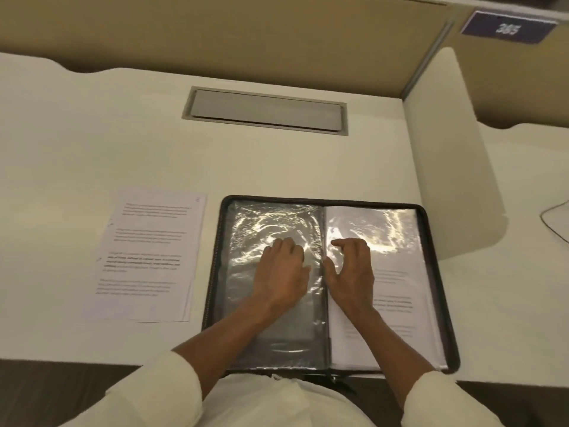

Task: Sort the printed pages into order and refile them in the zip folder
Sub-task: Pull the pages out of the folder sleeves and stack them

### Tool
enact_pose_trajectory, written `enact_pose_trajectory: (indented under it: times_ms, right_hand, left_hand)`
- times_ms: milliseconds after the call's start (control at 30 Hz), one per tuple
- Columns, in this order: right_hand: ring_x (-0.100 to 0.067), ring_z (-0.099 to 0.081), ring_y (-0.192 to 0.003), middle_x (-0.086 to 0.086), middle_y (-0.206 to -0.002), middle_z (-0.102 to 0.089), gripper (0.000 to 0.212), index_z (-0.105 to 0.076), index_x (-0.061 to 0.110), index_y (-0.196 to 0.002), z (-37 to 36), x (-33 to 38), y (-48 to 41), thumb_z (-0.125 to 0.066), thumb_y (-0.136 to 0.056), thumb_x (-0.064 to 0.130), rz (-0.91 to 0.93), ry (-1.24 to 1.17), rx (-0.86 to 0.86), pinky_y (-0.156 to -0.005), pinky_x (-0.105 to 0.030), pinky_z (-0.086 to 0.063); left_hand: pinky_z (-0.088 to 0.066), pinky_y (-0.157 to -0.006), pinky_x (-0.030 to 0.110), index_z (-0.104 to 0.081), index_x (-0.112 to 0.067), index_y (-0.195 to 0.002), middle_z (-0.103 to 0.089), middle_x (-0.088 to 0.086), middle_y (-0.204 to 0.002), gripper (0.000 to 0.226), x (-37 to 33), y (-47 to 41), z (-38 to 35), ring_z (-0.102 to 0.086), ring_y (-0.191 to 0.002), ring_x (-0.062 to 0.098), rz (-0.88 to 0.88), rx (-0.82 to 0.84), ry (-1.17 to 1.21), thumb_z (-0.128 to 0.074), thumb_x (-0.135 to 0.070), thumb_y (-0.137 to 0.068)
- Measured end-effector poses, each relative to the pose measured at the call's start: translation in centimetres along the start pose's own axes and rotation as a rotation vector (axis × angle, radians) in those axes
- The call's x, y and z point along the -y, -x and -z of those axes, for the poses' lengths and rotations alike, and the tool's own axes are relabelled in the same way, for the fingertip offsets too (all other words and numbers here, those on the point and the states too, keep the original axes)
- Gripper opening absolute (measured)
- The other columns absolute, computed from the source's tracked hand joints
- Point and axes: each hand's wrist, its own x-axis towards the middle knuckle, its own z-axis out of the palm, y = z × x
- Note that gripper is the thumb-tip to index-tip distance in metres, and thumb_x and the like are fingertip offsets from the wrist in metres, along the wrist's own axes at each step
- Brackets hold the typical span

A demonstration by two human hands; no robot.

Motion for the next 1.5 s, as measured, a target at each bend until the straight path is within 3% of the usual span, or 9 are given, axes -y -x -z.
enact_pose_trajectory:
  times_ms: [200, 333, 567, 700, 833, 967, 1100, 1300, 1500]
  right_hand:
    - [-0.031, -0.049, -0.131, -0.013, -0.142, -0.054, 0.061, -0.057, 0.010, -0.139, 3.4, -6.3, 0.7, -0.077, -0.091, 0.043, -0.066, 0.164, -0.005, -0.105, -0.052, -0.048]
    - [-0.036, -0.028, -0.152, -0.018, -0.168, -0.028, 0.098, -0.031, 0.007, -0.162, 5.2, -9.3, 1.1, -0.065, -0.092, 0.067, -0.148, 0.242, 0.086, -0.123, -0.051, -0.026]
    - [-0.027, -0.007, -0.162, -0.009, -0.176, -0.004, 0.111, 0.002, 0.016, -0.168, 6.9, -11.9, 0.7, -0.041, -0.091, 0.085, -0.141, 0.247, 0.183, -0.130, -0.045, -0.013]
    - [-0.030, -0.026, -0.157, -0.012, -0.169, -0.030, 0.101, -0.020, 0.010, -0.165, 7.8, -11.4, 0.3, -0.061, -0.094, 0.069, -0.120, 0.234, 0.153, -0.130, -0.049, -0.017]
    - [-0.027, -0.053, -0.133, -0.005, -0.144, -0.059, 0.078, -0.039, 0.018, -0.155, 8.8, -10.2, -0.5, -0.079, -0.090, 0.034, -0.162, 0.044, 0.096, -0.113, -0.049, -0.045]
    - [-0.020, -0.061, -0.120, 0.000, -0.147, -0.051, 0.086, -0.036, 0.028, -0.153, 9.8, -9.1, -1.5, -0.084, -0.084, 0.011, -0.339, -0.207, 0.047, -0.090, -0.036, -0.059]
    - [-0.002, -0.063, -0.092, 0.001, -0.143, -0.050, 0.093, -0.034, 0.022, -0.158, 11.9, -8.1, -2.6, -0.088, -0.083, 0.009, -0.533, -0.350, 0.086, -0.068, -0.011, -0.043]
    - [-0.024, -0.080, -0.089, -0.007, -0.097, -0.081, 0.038, -0.067, 0.017, -0.124, 14.5, -5.3, -2.4, -0.081, -0.090, 0.008, -0.592, -0.858, 0.323, -0.088, -0.043, -0.063]
    - [-0.015, -0.074, -0.112, 0.003, -0.113, -0.080, 0.027, -0.074, 0.017, -0.119, 14.3, -2.7, -1.3, -0.063, -0.100, 0.002, -0.277, -0.924, 0.595, -0.094, -0.030, -0.058]
  left_hand:
    - [-0.048, -0.101, 0.041, -0.066, -0.012, -0.121, -0.061, 0.005, -0.126, 0.039, -5.1, -1.4, -3.0, -0.052, -0.121, 0.025, -0.062, 0.034, -0.023, -0.066, -0.042, -0.096]
    - [-0.045, -0.108, 0.042, -0.059, -0.009, -0.131, -0.054, 0.009, -0.140, 0.055, -7.1, -1.8, -4.0, -0.048, -0.133, 0.028, -0.068, 0.054, -0.021, -0.063, -0.052, -0.097]
    - [-0.036, -0.121, 0.043, -0.043, -0.011, -0.148, -0.033, 0.010, -0.161, 0.074, -8.7, -1.4, -4.9, -0.031, -0.150, 0.030, -0.003, 0.134, -0.074, -0.061, -0.060, -0.096]
    - [-0.035, -0.122, 0.043, -0.040, -0.011, -0.149, -0.032, 0.010, -0.162, 0.075, -9.0, -1.5, -4.9, -0.030, -0.152, 0.031, 0.022, 0.154, -0.083, -0.062, -0.059, -0.096]
    - [-0.040, -0.117, 0.043, -0.040, -0.013, -0.147, -0.037, 0.006, -0.155, 0.076, -9.4, -2.0, -4.8, -0.036, -0.145, 0.030, 0.059, 0.160, -0.068, -0.068, -0.058, -0.092]
    - [-0.041, -0.115, 0.042, -0.041, -0.014, -0.143, -0.040, 0.003, -0.149, 0.074, -9.8, -2.3, -4.6, -0.040, -0.140, 0.026, 0.068, 0.146, -0.047, -0.072, -0.056, -0.090]
    - [-0.045, -0.110, 0.041, -0.047, -0.016, -0.137, -0.043, 0.001, -0.146, 0.065, -10.3, -2.3, -4.0, -0.044, -0.135, 0.022, 0.100, 0.146, 0.002, -0.073, -0.054, -0.090]
    - [-0.049, -0.088, 0.031, -0.063, -0.027, -0.105, -0.061, -0.014, -0.111, 0.055, -13.4, -2.3, -1.2, -0.057, -0.109, 0.009, 0.354, -0.009, 0.411, -0.057, -0.079, -0.089]
    - [-0.057, -0.087, 0.040, -0.059, -0.029, -0.114, -0.066, -0.016, -0.104, 0.088, -16.6, -2.7, 4.1, -0.067, -0.096, 0.010, 0.606, 0.043, 0.525, -0.056, -0.101, -0.063]
